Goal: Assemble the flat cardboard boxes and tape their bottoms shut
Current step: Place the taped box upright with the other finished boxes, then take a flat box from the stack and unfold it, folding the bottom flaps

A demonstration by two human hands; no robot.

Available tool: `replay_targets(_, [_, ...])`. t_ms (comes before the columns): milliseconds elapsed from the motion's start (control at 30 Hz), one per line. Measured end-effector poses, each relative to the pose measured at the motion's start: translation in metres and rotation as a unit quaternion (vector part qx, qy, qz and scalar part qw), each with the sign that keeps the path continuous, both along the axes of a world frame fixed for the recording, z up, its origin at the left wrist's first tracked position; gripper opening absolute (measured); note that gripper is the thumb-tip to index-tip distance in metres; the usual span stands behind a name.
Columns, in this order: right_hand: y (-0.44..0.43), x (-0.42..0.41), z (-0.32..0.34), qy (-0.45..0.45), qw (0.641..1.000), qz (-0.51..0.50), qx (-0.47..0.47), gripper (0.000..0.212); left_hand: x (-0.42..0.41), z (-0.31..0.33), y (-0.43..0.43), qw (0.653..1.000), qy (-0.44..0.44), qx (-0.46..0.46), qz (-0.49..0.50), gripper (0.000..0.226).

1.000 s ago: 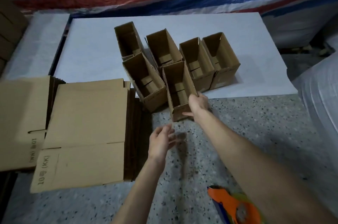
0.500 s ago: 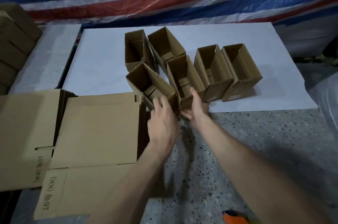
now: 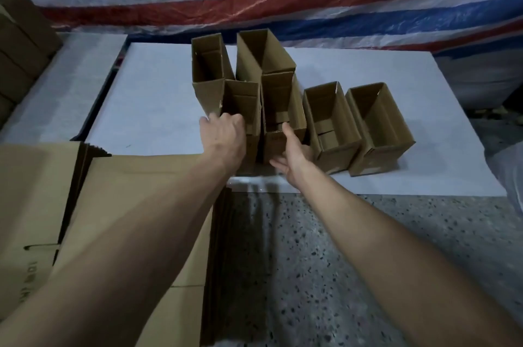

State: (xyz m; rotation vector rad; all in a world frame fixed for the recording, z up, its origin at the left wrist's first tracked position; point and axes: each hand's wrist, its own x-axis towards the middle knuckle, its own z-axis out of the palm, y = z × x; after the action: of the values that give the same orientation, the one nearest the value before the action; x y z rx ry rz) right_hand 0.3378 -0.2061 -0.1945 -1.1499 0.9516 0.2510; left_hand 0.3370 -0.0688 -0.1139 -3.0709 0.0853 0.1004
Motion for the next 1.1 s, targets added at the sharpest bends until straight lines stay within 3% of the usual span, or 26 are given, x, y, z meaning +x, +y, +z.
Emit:
replay_targets(100, [0.007, 0.01, 0.0, -0.003, 1.0, 0.025, -0.017, 0.086, 0.011, 0.001, 0.019, 1.0, 0.011, 0.017, 0.015, 0.022])
replay_targets(300, [0.016, 0.027, 0.005, -0.01, 0.997, 0.063, -0.034, 0.081, 0.017, -0.013, 0.045, 0.994, 0.03, -0.078, 0.069, 0.018])
replay_targets(567, [0.023, 0.007, 0.015, 0.001, 0.996, 0.091, -0.018, 0.067, -0.003, -0.004, 0.054, 0.992, 0.034, -0.112, 0.057, 0.019])
replay_targets(700, [0.042, -0.037, 0.038, -0.035, 0.992, 0.118, -0.021, 0.059, -0.053, 0.012, 0.06, 0.977, -0.014, -0.209, 0.029, 0.035])
replay_targets(900, [0.07, -0.136, 0.084, -0.13, 0.98, 0.135, -0.063, 0.019, -0.162, 0.037, 0.08, 0.908, -0.068, -0.412, 0.027, 0.038])
replay_targets(967, [0.076, -0.169, 0.092, -0.128, 0.974, 0.156, -0.102, 0.013, -0.202, 0.044, 0.092, 0.904, -0.041, -0.425, 0.023, 0.05])
replay_targets(1100, [0.092, -0.215, 0.089, -0.038, 0.922, 0.305, -0.234, 0.04, -0.278, 0.03, 0.114, 0.954, 0.101, -0.282, -0.017, 0.104])
